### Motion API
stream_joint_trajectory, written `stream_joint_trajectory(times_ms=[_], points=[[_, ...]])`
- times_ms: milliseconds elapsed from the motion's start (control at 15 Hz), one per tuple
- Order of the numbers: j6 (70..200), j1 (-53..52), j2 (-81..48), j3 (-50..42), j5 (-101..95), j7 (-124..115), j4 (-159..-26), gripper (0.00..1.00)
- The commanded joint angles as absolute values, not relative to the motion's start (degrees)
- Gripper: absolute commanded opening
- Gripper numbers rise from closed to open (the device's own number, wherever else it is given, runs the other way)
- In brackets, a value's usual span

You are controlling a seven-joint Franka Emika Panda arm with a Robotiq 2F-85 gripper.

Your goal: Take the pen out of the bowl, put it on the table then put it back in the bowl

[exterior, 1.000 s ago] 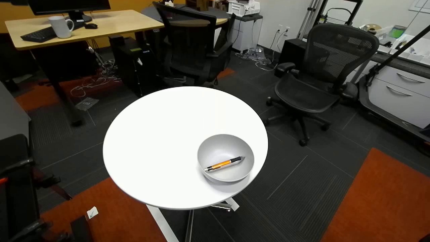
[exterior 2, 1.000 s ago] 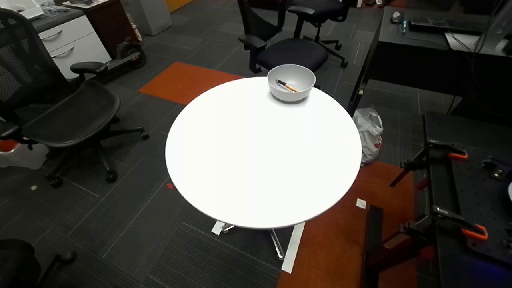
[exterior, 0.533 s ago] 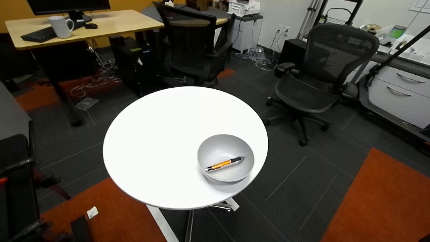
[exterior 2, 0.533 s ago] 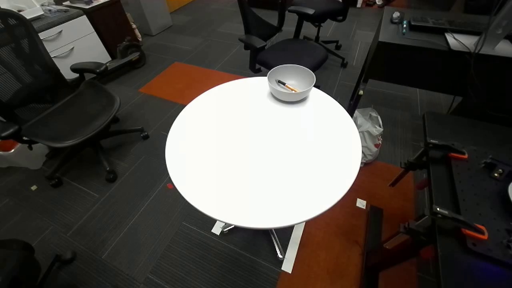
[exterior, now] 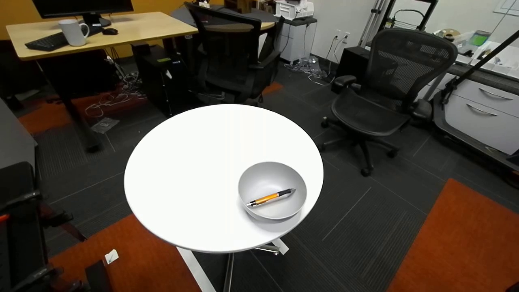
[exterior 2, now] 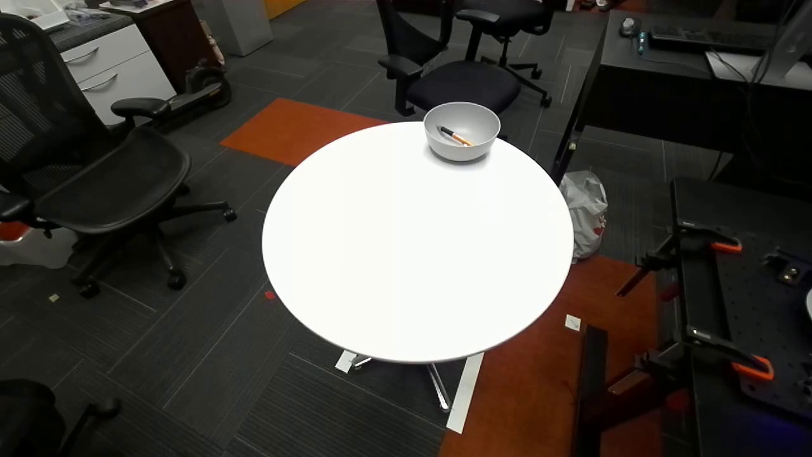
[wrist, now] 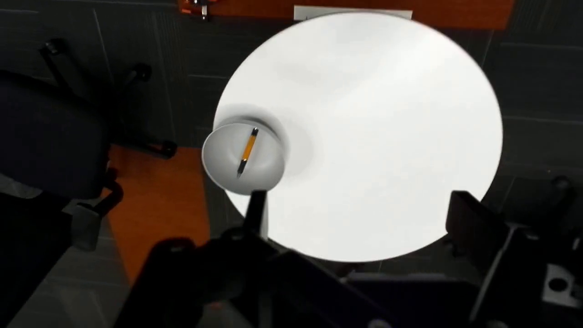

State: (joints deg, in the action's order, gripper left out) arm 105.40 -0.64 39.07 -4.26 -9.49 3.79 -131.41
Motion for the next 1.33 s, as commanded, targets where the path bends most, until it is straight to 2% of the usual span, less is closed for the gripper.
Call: stream_joint_trajectory(times_ms=[0, 400, 1267], points=[[114.93, 2.18, 36.66, -10.37, -9.81, 9.51, -132.06, 1.0], [129.44, 3.05, 25.68, -18.41, -5.5, 17.22, -130.79, 1.0], [147.18, 5.48, 5.77, -19.02, 6.95, 20.19, -128.83, 1.0]])
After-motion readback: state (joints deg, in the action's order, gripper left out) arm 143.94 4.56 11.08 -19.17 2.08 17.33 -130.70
